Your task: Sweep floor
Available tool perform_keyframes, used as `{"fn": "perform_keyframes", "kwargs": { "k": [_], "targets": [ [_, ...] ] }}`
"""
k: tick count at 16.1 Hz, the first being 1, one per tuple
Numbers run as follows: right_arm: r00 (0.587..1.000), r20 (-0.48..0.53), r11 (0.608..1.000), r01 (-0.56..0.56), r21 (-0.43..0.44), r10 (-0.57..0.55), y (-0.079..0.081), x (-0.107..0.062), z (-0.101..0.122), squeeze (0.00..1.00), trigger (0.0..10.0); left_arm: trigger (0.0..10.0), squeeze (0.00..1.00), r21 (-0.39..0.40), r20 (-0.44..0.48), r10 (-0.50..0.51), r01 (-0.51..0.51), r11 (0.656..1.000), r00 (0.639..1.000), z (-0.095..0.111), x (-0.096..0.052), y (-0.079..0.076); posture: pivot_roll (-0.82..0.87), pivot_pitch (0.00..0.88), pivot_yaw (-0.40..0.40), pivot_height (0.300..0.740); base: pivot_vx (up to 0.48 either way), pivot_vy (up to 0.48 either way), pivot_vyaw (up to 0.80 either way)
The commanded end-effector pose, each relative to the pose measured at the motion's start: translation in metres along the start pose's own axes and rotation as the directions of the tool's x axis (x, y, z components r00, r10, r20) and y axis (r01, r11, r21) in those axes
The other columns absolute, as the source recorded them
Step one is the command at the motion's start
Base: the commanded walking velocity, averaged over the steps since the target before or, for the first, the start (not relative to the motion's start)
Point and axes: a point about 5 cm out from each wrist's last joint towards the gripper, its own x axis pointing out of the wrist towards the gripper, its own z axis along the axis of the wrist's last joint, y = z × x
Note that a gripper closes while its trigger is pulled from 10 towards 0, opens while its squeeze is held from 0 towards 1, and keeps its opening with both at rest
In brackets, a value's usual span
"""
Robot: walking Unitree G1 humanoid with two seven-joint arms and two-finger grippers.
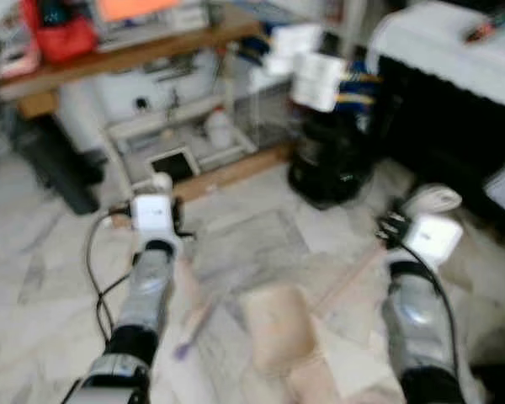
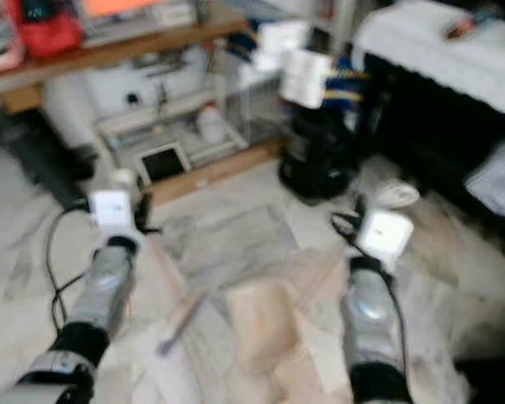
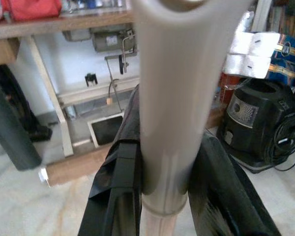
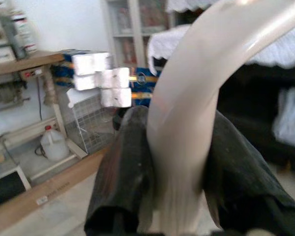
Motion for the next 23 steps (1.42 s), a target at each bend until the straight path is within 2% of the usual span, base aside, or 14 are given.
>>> {"fn": "perform_keyframes", "kwargs": {
  "k": [1, 5, 8, 19, 23],
  "targets": [
    [0.999, 0.036, 1.000, 0.000, -0.007, 0.000, -0.001, 0.001, 0.008, 0.00, 10.0, 10.0, 0.00, 0.014, 0.024, 0.022, -0.023, 1.000, 0.999, 0.006, 0.002, 0.009, -0.06, 0.058, 0.023, 0.740, 0.000, 0.000, 0.00],
    [1.000, 0.019, 0.999, 0.023, -0.039, -0.023, -0.014, -0.004, 0.006, 0.00, 10.0, 10.0, 0.00, 0.010, 0.022, 0.017, -0.017, 1.000, 1.000, 0.004, 0.001, 0.007, -0.07, 0.060, 0.021, 0.740, 0.000, 0.000, 0.00],
    [0.999, 0.024, 0.999, 0.027, -0.033, -0.026, -0.013, -0.003, 0.007, 0.00, 10.0, 10.0, 0.00, 0.008, 0.019, 0.019, -0.019, 1.000, 1.000, 0.004, 0.001, 0.007, -0.07, 0.059, 0.021, 0.740, 0.000, 0.000, 0.00],
    [1.000, 0.026, 1.000, 0.004, -0.023, -0.003, -0.004, -0.001, 0.009, 0.00, 10.0, 10.0, 0.00, 0.005, 0.026, 0.025, -0.025, 1.000, 0.999, 0.004, 0.000, 0.008, -0.07, 0.058, 0.021, 0.740, -0.327, 0.000, 0.00],
    [1.000, 0.031, 1.000, 0.002, -0.022, -0.002, -0.004, 0.000, 0.011, 0.00, 10.0, 10.0, 0.00, 0.009, 0.023, 0.027, -0.027, 1.000, 0.999, 0.004, 0.000, 0.008, -0.07, 0.051, 0.023, 0.740, 0.000, 0.000, 0.00]
  ]
}}
